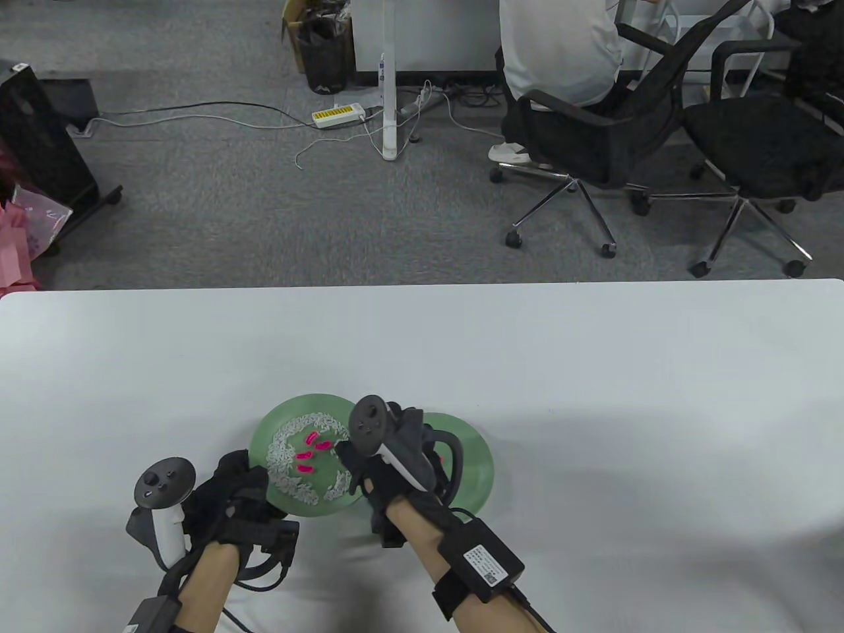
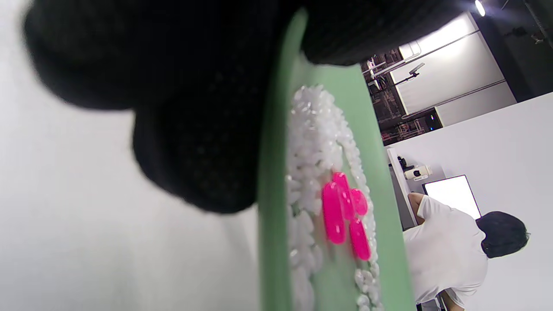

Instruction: Pick gummy candy with hand pinch into plate

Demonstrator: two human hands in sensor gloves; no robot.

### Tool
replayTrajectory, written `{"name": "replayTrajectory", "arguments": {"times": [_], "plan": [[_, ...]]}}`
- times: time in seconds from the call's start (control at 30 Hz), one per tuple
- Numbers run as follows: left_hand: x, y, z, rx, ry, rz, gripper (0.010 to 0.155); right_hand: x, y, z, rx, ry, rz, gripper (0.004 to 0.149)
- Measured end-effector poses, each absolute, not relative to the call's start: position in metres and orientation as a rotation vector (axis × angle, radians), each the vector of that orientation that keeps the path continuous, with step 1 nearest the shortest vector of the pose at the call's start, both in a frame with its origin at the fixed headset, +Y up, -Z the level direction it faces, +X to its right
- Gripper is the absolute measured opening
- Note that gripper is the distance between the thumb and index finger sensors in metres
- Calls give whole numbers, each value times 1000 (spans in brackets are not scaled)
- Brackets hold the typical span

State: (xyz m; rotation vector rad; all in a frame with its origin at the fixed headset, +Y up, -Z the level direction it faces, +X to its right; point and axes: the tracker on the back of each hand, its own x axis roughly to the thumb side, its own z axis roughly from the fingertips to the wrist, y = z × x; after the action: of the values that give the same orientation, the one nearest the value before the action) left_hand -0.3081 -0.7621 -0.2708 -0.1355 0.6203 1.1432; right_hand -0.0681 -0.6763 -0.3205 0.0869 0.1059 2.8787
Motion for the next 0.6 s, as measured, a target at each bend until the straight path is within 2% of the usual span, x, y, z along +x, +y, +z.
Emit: {"name": "replayTrajectory", "arguments": {"times": [0.13, 0.23, 0.37, 0.6], "plan": [[-306, -761, -270, -129, 613, 1137, 56, -104, -682, -318, 104, 201, 2998, 52], [-305, -761, -270, -131, 610, 1134, 56, -120, -689, -318, 140, 174, 3038, 46], [-305, -761, -270, -135, 607, 1138, 56, -128, -694, -320, 134, 109, 3126, 41], [-307, -760, -270, -142, 608, 1149, 56, -133, -698, -321, 192, 108, 3129, 40]]}}
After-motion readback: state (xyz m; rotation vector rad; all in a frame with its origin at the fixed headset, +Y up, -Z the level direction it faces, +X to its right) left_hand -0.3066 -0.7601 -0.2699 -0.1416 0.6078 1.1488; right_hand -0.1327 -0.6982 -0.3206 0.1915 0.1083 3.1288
